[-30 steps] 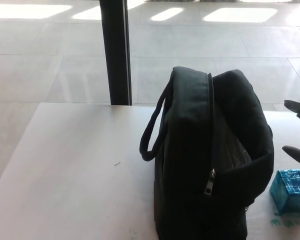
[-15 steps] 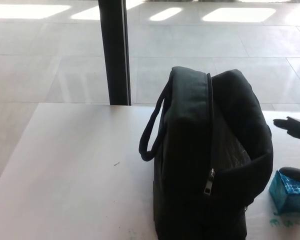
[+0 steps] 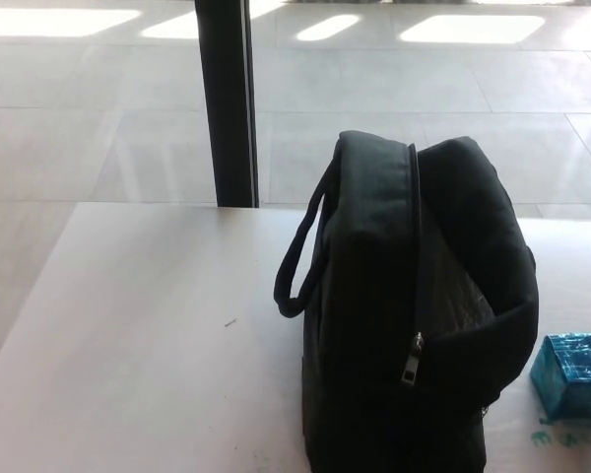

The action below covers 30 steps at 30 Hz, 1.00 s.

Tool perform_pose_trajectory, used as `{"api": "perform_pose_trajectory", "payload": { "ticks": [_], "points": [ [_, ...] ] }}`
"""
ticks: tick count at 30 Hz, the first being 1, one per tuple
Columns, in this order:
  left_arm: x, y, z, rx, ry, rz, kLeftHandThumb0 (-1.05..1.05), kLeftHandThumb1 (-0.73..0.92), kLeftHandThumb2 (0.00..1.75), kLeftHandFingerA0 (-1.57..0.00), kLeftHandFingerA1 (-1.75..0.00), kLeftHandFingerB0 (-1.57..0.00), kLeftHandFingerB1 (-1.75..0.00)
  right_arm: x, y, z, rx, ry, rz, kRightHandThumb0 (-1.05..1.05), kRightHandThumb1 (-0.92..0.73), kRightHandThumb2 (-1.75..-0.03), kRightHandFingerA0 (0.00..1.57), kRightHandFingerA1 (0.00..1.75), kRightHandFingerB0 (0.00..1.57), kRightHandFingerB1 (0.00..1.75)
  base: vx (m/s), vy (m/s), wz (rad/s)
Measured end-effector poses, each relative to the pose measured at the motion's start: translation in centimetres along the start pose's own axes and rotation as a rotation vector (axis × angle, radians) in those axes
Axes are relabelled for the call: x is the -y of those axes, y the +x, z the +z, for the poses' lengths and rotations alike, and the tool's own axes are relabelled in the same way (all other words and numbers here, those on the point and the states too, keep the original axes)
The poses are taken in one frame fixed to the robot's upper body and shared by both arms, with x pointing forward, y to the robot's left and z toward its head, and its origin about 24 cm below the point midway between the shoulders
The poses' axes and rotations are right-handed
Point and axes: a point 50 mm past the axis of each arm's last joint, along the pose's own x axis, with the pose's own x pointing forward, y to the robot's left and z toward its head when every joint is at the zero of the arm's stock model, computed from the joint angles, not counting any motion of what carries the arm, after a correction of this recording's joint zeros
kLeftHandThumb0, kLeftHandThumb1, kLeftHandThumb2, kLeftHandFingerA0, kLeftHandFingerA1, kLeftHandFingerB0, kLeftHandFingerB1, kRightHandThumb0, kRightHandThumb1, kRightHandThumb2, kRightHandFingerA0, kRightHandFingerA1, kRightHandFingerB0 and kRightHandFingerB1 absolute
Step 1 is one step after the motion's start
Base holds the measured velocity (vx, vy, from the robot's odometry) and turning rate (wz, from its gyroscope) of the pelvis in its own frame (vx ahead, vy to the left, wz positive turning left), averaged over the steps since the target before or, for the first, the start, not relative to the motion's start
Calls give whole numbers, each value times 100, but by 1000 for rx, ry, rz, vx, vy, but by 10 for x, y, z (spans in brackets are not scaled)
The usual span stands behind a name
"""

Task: The robot uses its right hand to pick up the cube kept on the middle of the desk and put it inside the bag next to it

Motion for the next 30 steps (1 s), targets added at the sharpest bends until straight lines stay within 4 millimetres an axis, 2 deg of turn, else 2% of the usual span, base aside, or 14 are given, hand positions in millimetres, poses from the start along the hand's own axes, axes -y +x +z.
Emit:
{"api": "perform_pose_trajectory", "payload": {
  "ticks": [5,9,10,11,12,13,14,15,16,17,23,24,25,30],
  "points": [
    [1,0,1,3,-2,-4,-105,59,91,-28,-148,-22,-138,0,1,-4,-25,-7,14,-85,-67,-61,0,13,3,29,0,0,0],
    [1,1,3,12,-7,-8,-105,56,91,-26,-153,-20,-143,-3,4,3,-6,-26,20,-87,-64,-59,0,16,6,29,0,0,0],
    [1,1,4,15,-7,-9,-105,56,91,-26,-153,-20,-143,-4,5,7,7,-32,21,-92,-54,-94,0,5,10,24,0,0,0],
    [1,1,5,19,-8,-10,-105,56,91,-26,-153,-20,-143,-6,6,14,30,-37,20,-92,-54,-94,0,5,10,24,0,0,0],
    [2,1,6,24,-8,-13,-105,57,90,-27,-154,-21,-144,-6,7,21,56,-41,17,-87,-63,-59,0,18,6,29,0,0,0],
    [2,1,7,28,-9,-15,-105,55,90,-29,-160,-22,-149,-6,8,26,76,-43,13,-95,-56,-94,0,5,10,21,0,0,0],
    [2,1,7,31,-10,-16,-105,55,90,-29,-160,-22,-149,-5,8,30,94,-48,7,-95,-56,-94,0,5,10,21,0,0,0],
    [1,1,8,33,-11,-17,-105,56,90,-30,-161,-22,-149,-2,8,33,104,-53,-2,-88,-63,-59,0,14,4,29,0,0,0],
    [1,1,8,34,-12,-17,-105,56,90,-30,-161,-22,-149,2,7,36,111,-58,-13,-88,-63,-59,0,14,4,29,0,0,0],
    [1,0,8,35,-13,-16,-105,57,92,-30,-160,-22,-149,5,7,37,116,-63,-22,-94,-55,-94,0,6,11,20,0,0,0],
    [-1,-1,7,37,-17,-18,-105,56,92,-29,-160,-22,-150,21,3,42,141,-63,-77,-94,-55,-94,0,6,10,24,0,0,0],
    [-1,-1,7,38,-17,-20,-105,55,91,-29,-161,-22,-151,21,2,41,142,-62,-79,-88,-60,-58,0,14,6,31,0,0,0],
    [-1,-1,7,39,-17,-21,-105,56,92,-31,-161,-23,-149,22,2,41,143,-62,-81,-93,-54,-92,0,2,6,22,0,0,0],
    [-1,-1,8,40,-18,-22,-105,58,92,-30,-157,-24,-147,21,2,41,137,-89,-78,-89,-52,-90,0,4,9,24,0,0,0]
  ]
}}
